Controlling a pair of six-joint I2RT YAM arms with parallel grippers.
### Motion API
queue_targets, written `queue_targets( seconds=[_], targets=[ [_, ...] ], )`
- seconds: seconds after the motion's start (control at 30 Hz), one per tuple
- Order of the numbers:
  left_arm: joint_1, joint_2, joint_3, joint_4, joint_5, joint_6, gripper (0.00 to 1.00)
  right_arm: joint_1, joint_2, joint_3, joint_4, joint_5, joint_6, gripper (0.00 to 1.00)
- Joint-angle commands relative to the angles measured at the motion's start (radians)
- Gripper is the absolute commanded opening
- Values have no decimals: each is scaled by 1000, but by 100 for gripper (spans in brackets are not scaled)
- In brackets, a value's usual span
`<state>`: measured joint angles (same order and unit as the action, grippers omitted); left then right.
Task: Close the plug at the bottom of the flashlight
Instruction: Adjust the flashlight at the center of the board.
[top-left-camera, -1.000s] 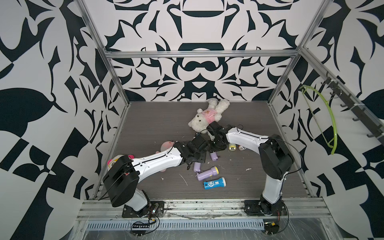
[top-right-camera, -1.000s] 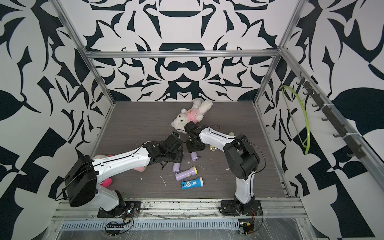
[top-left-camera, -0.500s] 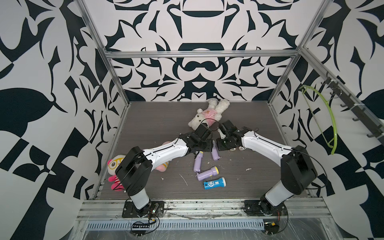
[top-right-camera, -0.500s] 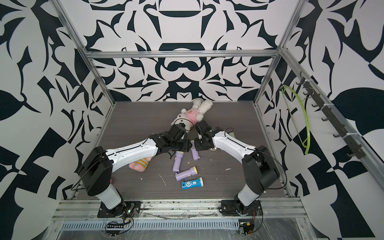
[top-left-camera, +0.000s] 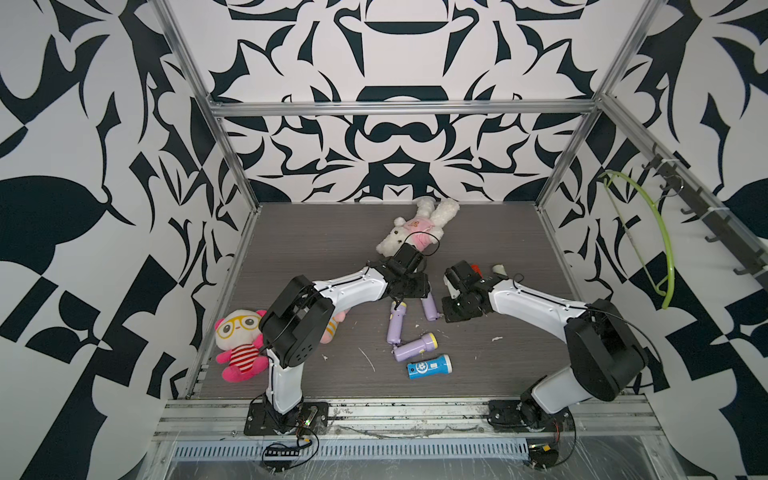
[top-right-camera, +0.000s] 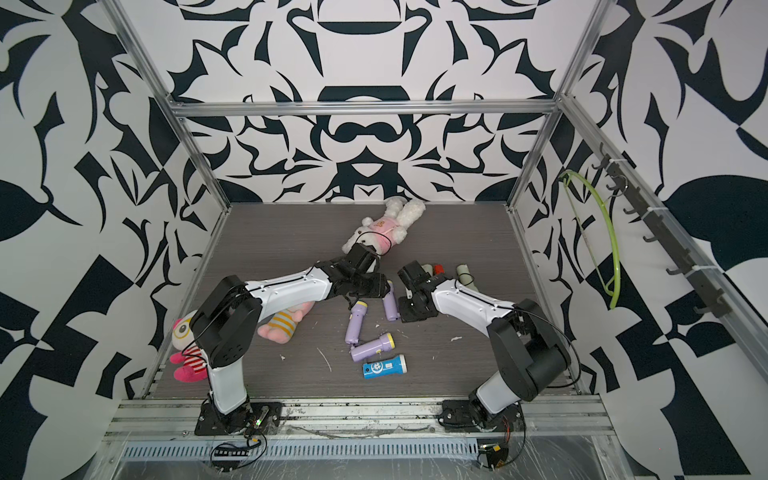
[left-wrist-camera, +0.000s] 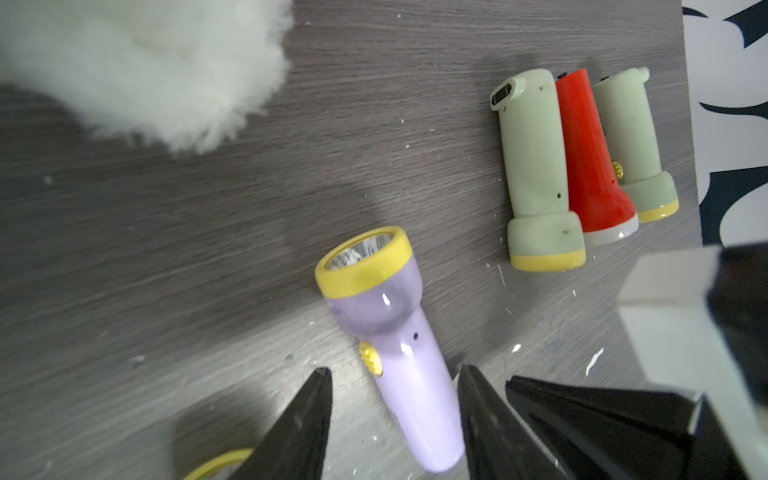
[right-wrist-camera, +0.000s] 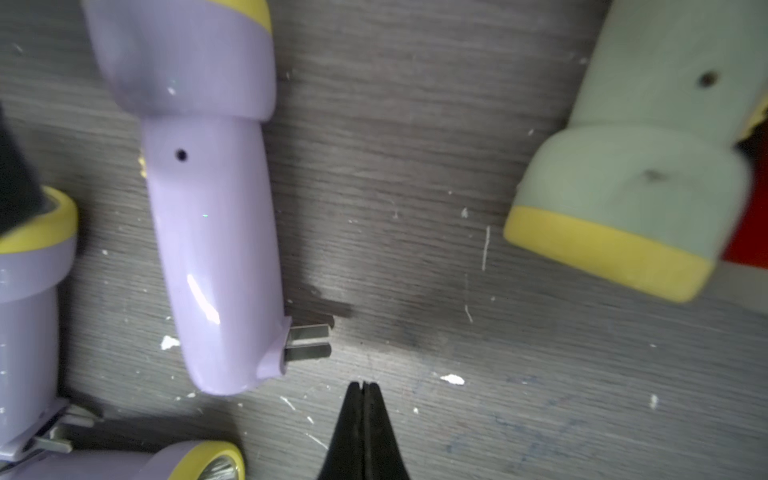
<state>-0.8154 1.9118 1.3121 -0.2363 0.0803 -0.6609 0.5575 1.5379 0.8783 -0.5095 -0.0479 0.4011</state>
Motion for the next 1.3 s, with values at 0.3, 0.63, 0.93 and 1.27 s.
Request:
queue_targets(
  seconds=[0.3, 0.63, 0.93, 1.27],
  targets=[
    [37, 135, 99, 46, 128, -43, 53, 7, -20, -100, 269, -86, -19, 0],
    [58, 211, 181, 49, 172, -46, 52, 73, -36, -128, 381, -63, -39, 0],
    [70, 247, 227, 112, 250, -50, 52, 138, 30, -79, 428, -39, -29, 0],
    [121, 156, 203, 137, 282, -32, 54, 143, -35, -5, 375, -60, -74, 0]
  ],
)
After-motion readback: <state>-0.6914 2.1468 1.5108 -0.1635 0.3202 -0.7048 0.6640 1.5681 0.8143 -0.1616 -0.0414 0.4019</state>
